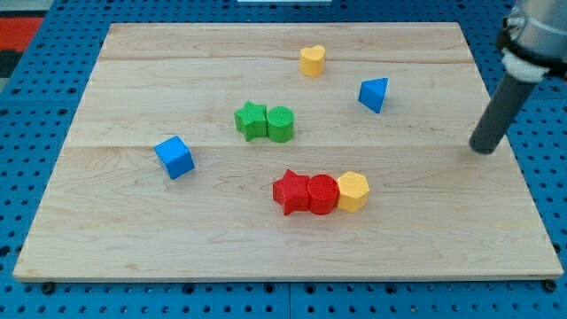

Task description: Drag the yellow heart to the right side of yeellow hexagon

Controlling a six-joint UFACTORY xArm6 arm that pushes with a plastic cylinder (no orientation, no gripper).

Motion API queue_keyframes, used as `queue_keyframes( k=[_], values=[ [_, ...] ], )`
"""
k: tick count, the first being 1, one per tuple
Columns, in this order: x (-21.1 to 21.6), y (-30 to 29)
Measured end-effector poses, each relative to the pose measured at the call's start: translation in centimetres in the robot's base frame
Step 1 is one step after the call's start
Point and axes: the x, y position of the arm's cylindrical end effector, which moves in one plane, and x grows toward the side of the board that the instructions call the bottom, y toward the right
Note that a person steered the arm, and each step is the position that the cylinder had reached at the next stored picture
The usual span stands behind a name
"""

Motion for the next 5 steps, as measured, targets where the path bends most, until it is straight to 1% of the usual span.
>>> queue_keyframes(
  k=[1,2,3,4,5],
  values=[
    [-5.5,1.4],
    [-10.9,-0.5],
    [-14.1,-7.9],
    [-15.2,-15.8],
    [-15.2,-22.5]
  ],
)
